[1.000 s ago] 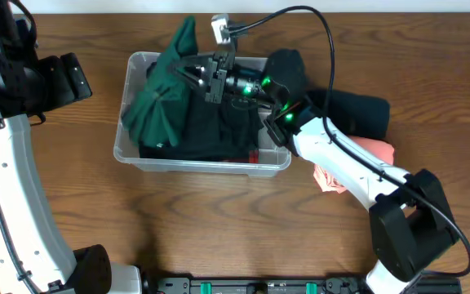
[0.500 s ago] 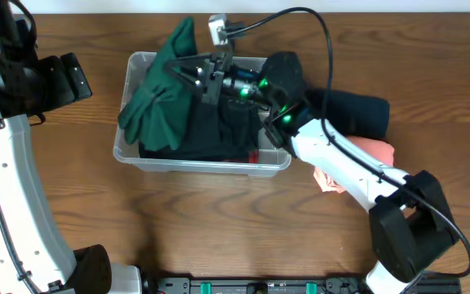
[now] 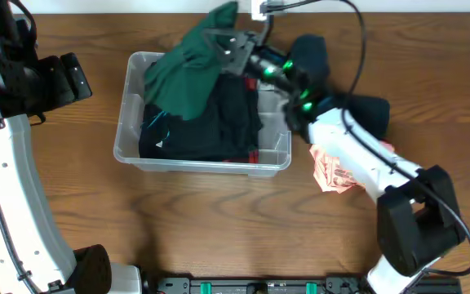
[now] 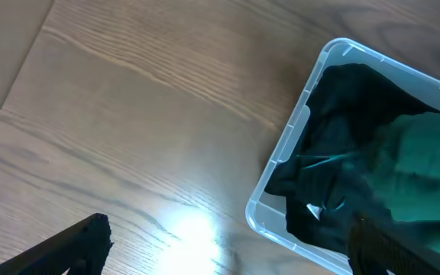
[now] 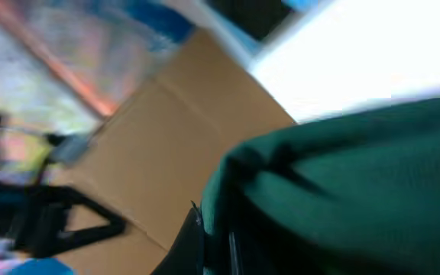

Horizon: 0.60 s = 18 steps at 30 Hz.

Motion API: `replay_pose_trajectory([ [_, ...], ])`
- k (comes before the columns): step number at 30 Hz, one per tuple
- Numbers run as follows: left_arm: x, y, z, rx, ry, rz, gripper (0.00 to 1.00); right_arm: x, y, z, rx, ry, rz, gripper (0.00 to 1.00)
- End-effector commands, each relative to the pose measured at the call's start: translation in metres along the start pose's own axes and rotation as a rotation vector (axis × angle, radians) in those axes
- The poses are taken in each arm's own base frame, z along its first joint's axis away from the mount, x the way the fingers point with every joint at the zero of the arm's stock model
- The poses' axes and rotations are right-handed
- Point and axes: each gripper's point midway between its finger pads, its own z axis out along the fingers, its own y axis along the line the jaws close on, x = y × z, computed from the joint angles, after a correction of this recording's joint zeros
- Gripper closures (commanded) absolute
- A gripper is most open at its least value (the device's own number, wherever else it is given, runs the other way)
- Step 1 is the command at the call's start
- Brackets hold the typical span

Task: Pack container
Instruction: 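Lower the green garment into the bin and drag it flat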

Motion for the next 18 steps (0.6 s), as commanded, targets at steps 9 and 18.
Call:
replay_pose_trajectory([
  [9, 0.002, 0.003, -0.001, -0.011, 0.002, -0.009, 0.02, 0.002, 0.111, 0.011, -0.288, -0.097, -0.239, 0.99],
  [18, 0.002, 0.003, -0.001, -0.011, 0.002, -0.009, 0.02, 0.051, 0.067, 0.021, -0.214, 0.112, -0.252, 0.99],
])
